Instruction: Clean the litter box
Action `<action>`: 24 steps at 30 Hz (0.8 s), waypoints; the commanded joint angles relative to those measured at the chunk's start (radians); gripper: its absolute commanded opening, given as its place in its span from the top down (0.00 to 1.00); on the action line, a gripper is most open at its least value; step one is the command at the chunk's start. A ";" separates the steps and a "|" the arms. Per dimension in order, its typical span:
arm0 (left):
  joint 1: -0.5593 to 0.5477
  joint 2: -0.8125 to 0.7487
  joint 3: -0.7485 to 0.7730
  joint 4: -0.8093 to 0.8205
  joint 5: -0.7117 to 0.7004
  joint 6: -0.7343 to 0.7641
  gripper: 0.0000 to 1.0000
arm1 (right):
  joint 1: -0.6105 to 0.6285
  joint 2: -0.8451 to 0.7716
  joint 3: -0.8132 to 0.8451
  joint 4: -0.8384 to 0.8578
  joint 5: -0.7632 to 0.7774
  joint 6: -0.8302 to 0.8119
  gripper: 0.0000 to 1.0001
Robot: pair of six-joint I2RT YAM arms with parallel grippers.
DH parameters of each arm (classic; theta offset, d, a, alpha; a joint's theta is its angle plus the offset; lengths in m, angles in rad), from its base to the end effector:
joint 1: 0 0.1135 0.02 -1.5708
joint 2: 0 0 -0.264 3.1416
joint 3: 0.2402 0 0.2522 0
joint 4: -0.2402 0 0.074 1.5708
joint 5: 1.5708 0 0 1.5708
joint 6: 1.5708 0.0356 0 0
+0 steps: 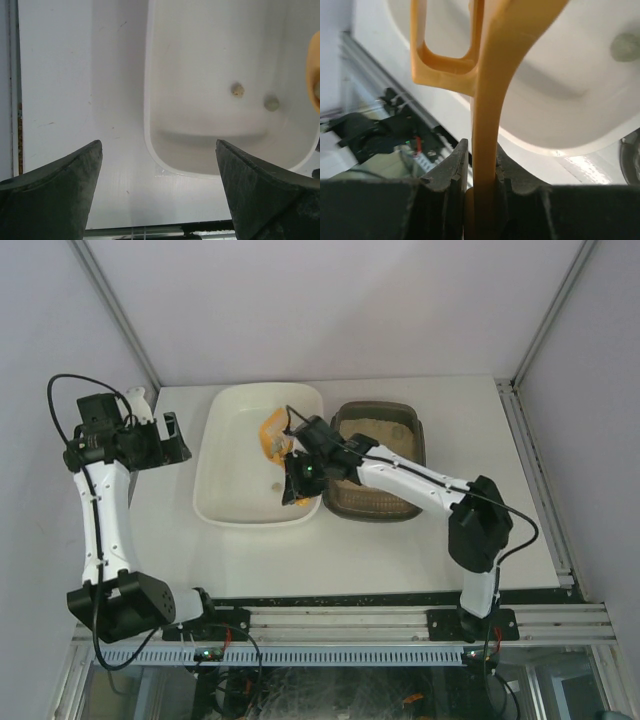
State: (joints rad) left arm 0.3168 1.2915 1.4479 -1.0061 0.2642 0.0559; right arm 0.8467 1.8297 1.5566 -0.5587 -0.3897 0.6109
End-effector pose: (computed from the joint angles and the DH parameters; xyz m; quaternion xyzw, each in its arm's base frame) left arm 0.2418 0.0695 0.3833 -0.0746 0.9257 -0.0563 0.3665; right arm 0.2626 0.3173 0.2814 -0.1770 0.9003 0.3706 0.1441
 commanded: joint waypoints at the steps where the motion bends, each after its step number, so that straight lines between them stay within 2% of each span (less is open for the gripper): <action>1: 0.006 -0.062 -0.009 0.031 0.076 0.027 0.01 | 0.086 0.099 0.221 -0.424 0.381 -0.140 1.00; 5: 0.008 -0.073 -0.035 0.043 0.069 0.047 0.01 | 0.164 0.230 0.430 -0.634 0.637 -0.151 1.00; 14: 0.008 -0.101 -0.092 0.068 0.036 0.082 0.01 | 0.287 0.430 0.722 -0.937 0.993 -0.158 1.00; 17: 0.008 -0.110 -0.104 0.074 0.032 0.095 0.01 | 0.307 0.462 0.770 -0.986 1.046 -0.165 1.00; 24: 0.007 -0.112 -0.111 0.068 0.034 0.099 0.01 | 0.315 0.434 0.751 -0.975 1.066 -0.171 1.00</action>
State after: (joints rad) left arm 0.3176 1.2121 1.3537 -0.9634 0.2924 0.1276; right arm 1.1587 2.3054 2.2845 -1.5055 0.5995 0.4618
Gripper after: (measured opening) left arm 0.993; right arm 0.189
